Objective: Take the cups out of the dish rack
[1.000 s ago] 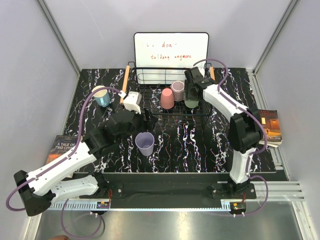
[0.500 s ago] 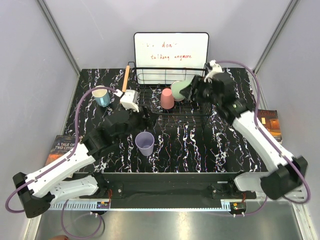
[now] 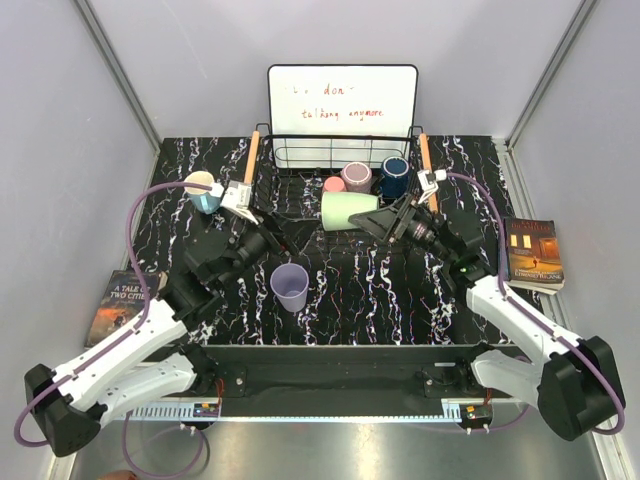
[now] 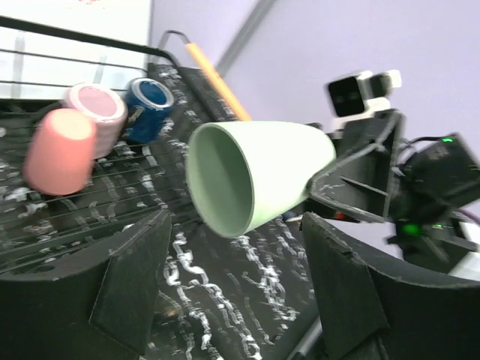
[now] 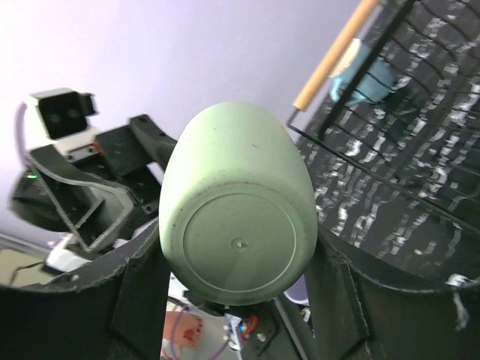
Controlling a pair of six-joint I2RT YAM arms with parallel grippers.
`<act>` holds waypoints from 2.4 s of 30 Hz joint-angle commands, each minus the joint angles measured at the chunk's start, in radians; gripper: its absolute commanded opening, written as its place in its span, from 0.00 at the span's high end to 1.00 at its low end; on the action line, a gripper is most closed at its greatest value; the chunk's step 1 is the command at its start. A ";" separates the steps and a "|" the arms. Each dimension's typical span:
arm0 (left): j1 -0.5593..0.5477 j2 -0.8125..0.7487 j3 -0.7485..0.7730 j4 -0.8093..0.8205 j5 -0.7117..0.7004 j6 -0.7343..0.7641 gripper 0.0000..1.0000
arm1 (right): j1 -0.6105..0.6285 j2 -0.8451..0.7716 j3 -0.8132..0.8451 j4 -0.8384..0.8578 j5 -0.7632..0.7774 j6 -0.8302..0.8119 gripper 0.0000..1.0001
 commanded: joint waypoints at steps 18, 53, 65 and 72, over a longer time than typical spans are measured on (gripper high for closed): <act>0.004 0.065 -0.041 0.416 0.245 -0.108 0.29 | 0.024 0.032 -0.032 0.378 -0.133 0.193 1.00; 0.004 0.039 0.328 -0.279 0.029 0.192 1.00 | 0.072 -0.295 0.213 -0.778 0.488 -0.413 0.00; -0.008 0.206 0.572 -1.099 -0.210 0.229 1.00 | 0.070 -0.178 0.290 -0.894 0.689 -0.474 0.00; -0.036 0.242 0.578 -1.197 -0.223 0.231 1.00 | 0.072 -0.112 0.253 -0.868 0.680 -0.470 0.00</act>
